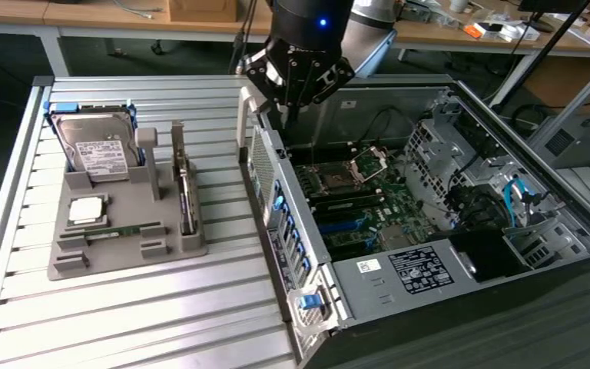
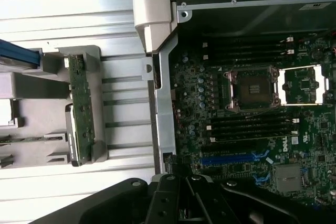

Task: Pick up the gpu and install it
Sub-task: 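Reach for the gpu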

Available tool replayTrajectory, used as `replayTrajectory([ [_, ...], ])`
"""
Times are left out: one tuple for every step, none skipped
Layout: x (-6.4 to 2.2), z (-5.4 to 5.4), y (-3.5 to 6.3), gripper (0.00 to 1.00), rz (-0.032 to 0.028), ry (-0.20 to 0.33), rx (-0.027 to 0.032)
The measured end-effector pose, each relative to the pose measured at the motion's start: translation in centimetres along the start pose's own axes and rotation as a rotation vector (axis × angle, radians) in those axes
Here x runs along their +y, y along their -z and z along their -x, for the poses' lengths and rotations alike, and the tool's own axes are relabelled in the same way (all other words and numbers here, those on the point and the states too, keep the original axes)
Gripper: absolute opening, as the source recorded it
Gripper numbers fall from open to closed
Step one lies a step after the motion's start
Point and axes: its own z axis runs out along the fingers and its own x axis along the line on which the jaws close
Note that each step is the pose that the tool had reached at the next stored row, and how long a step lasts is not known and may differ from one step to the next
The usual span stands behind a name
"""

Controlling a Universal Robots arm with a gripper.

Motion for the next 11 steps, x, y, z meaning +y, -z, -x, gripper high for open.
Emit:
replayTrajectory([
  [-0.01,-0.1,0.01,0.1,0.0,0.0,0.0],
  [-0.02,-0.2,0.01,0.1,0.0,0.0,0.0],
  [-0.02,-0.3,0.01,0.1,0.0,0.0,0.0],
  [-0.03,-0.4,0.01,0.1,0.0,0.0,0.0],
  [-0.04,-0.5,0.01,0.1,0.0,0.0,0.0],
  [-0.04,-0.6,0.01,0.1,0.0,0.0,0.0],
  [-0.06,-0.8,0.02,0.1,0.0,0.0,0.0],
  [-0.07,-0.9,0.03,0.1,0.0,0.0,-0.0001],
  [-0.07,-1.0,0.02,0.1,0.0001,0.0,-0.0001],
  [-0.08,-1.1,0.03,0.1,0.0,0.0,-0.0001],
  [-0.09,-1.1,0.03,0.1,0.0,0.0,0.0],
])
